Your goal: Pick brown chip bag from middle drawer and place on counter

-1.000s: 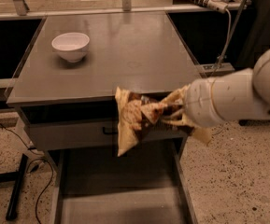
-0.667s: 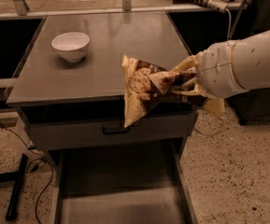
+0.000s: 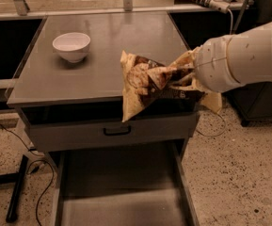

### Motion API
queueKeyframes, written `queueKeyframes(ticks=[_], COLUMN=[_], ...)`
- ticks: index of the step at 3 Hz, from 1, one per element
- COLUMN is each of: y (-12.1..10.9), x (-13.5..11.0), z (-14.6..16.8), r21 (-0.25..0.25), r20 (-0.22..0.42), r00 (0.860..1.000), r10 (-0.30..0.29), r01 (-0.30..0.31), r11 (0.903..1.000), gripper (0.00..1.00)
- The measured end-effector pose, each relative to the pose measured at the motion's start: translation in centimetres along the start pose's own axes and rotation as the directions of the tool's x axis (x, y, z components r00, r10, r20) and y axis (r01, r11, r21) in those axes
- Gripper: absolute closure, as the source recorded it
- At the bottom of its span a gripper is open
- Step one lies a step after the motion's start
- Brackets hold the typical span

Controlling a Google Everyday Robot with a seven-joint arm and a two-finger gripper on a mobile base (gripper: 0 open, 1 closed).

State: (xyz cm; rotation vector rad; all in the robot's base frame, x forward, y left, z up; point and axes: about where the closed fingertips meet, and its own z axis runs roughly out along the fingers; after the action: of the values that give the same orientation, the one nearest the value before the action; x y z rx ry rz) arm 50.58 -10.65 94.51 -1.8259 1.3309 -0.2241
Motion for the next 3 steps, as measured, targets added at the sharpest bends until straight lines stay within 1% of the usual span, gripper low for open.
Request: queueKeyframes(ticks=[1,2,3], y=[-3.7,-8.3,-10.9], x=[2.3,4.7,6.1], z=[2.1,5.3,8.1], r21=[0.033,0.062,0.080], r20=[-0.005,0.006,0.022], r00=[1.000,1.000,0.999], r10=[0.000,0.016,0.047], r01=[0.001,-0.016,-0.048], r11=[0.9995,0.9979,0.9956], gripper=[1.00,1.00,1.00])
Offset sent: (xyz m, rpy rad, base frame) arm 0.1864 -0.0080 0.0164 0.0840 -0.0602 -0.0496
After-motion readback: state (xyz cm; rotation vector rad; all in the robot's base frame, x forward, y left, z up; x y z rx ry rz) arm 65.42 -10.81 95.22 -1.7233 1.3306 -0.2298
